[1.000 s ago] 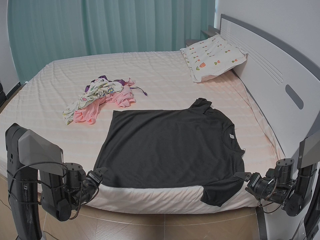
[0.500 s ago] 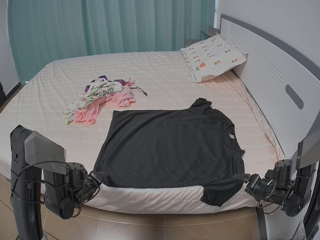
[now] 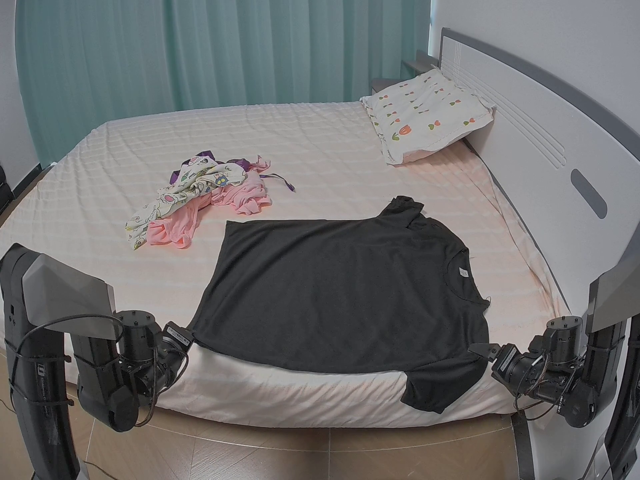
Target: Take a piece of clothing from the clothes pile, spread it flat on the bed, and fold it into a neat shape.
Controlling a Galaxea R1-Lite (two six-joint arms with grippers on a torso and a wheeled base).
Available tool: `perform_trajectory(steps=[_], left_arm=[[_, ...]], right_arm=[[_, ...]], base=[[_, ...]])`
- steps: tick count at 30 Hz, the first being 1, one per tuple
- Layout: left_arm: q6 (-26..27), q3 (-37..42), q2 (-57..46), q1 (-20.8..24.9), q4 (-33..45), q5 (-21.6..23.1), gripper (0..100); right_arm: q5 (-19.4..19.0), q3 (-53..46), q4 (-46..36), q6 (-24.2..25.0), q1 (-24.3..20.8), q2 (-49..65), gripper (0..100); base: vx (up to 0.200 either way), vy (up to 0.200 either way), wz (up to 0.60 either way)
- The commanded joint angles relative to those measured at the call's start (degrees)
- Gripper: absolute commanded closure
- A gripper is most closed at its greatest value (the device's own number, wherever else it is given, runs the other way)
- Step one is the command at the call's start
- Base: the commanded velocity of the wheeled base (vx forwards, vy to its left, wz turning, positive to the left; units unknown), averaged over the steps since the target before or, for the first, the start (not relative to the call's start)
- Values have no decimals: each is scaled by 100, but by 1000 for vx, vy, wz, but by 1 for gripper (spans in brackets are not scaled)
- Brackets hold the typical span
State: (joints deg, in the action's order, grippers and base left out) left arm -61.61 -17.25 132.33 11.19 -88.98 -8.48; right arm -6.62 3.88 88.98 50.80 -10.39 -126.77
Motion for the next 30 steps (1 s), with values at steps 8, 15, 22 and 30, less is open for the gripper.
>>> perform_trajectory(steps=[8,15,22,30], left_arm=[[-668,20,-357,-354,-102,339,100],[-712,46,-524,-442,-102,462,100],[-721,29,-480,-574,-102,550,100],[-712,81,-577,-548,-102,681,100]], right_arm=[[20,790,23,-729,204,-296,0],[20,1177,-3,-800,230,-586,0],[-15,1484,-39,-861,353,-928,0],[-32,1722,-285,-861,353,-1016,0]], base=[[0,0,0],[0,0,0],[0,0,0],[0,0,0]])
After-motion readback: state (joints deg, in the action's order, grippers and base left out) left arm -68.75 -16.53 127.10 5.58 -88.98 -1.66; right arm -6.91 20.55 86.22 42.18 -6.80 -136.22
